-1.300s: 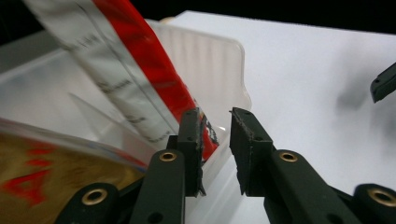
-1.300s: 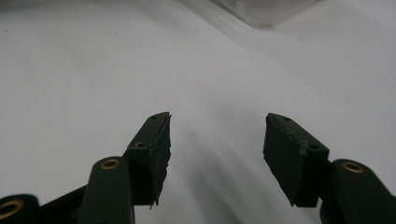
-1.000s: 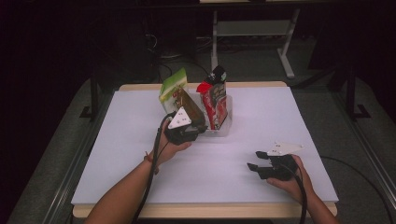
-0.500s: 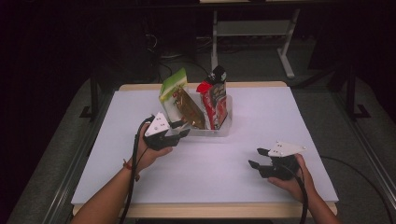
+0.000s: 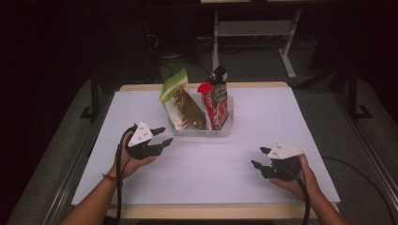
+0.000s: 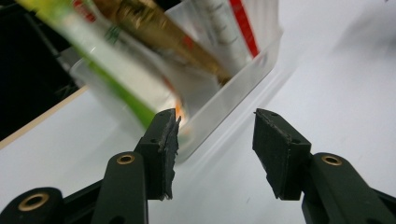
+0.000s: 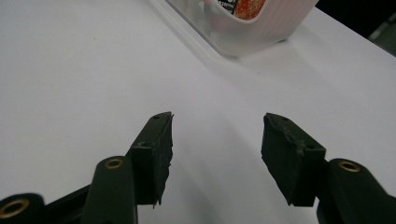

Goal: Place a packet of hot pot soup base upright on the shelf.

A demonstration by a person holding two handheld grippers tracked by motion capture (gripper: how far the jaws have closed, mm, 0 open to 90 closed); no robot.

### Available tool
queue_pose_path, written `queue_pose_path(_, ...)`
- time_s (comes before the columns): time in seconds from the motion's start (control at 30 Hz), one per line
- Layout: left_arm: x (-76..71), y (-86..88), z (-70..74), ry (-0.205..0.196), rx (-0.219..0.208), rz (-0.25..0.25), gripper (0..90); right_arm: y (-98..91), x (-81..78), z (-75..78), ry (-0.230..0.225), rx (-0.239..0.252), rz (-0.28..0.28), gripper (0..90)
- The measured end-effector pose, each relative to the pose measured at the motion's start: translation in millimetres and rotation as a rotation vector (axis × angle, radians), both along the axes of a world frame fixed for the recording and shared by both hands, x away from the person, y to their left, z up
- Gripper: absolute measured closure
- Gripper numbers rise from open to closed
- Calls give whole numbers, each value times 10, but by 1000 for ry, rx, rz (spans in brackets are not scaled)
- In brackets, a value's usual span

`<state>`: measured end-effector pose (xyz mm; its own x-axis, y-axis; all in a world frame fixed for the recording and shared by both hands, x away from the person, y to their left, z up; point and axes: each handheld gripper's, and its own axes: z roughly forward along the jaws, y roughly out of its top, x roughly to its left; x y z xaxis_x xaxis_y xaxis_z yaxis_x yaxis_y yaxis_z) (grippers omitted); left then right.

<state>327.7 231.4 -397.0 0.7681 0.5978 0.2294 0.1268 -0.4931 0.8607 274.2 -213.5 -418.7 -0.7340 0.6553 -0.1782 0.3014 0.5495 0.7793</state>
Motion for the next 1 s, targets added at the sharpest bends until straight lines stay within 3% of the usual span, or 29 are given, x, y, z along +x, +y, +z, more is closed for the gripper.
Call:
queue_pose_path(0.1,-53,100,-33,-7,26,3,477,-5,-7,-14,-1,-29,3,422)
queue_pose_path(0.6,-304,547,-173,6,67,63,413,-240,-110,-61,-31,-6,-24,405)
queue_pose_path(0.77,-366,679,-231,8,65,86,389,-342,-144,-85,-40,33,-27,391)
queue_pose_path(1.0,-428,887,-297,33,31,121,355,-449,-185,-141,-54,39,-51,353)
